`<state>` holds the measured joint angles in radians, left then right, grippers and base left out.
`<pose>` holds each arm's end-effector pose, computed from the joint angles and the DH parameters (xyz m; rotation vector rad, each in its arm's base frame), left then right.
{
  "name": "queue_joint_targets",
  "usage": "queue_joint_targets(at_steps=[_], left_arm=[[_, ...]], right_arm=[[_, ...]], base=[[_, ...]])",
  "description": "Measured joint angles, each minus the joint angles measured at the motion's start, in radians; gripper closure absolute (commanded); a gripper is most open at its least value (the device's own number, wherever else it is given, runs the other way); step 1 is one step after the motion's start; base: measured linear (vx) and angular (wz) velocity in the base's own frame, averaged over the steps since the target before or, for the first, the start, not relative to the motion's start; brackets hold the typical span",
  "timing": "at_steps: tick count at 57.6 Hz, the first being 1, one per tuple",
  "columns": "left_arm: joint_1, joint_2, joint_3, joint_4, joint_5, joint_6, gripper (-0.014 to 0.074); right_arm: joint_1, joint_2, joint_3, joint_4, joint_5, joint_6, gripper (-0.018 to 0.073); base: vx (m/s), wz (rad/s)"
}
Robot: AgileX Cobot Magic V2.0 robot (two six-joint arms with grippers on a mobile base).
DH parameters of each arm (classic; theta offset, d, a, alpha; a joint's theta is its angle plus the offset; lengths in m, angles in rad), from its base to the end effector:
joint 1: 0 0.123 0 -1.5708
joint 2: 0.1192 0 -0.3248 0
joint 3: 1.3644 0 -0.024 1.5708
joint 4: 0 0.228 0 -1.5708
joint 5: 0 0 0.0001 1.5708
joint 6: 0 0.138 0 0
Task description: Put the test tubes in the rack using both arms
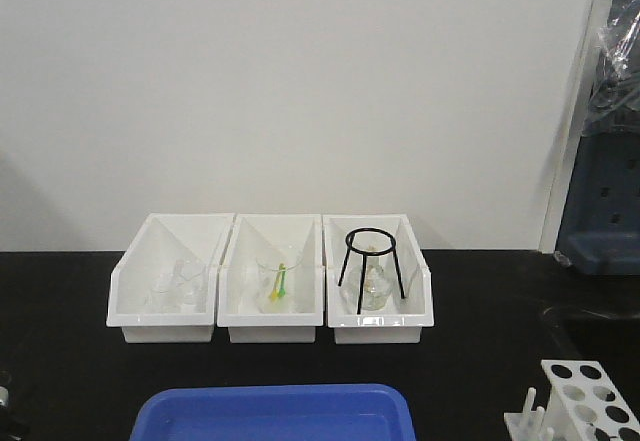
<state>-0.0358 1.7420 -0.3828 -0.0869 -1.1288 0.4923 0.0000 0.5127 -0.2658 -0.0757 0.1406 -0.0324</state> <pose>0.3194 -0.0006 0.2034 0.3630 1.6911 0.3775 0.0986 -0.0015 0.2614 -0.0931 1.8692 -0.0840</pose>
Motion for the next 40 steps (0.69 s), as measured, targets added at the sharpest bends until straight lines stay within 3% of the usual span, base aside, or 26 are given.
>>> queue_joint_targets(at_steps=[30,40], left_arm=[[0.0,0.0,0.0,-0.024,-0.004,-0.029,0.0589],[0.0,-0.004,-0.003,-0.075,-0.011,-0.085,0.0602]], right_arm=[[0.0,0.0,0.0,0.0,0.0,0.0,0.0085],[0.0,0.0,0.0,0.0,0.0,0.0,0.0085]], base=[[0.0,0.0],[0.0,0.0]])
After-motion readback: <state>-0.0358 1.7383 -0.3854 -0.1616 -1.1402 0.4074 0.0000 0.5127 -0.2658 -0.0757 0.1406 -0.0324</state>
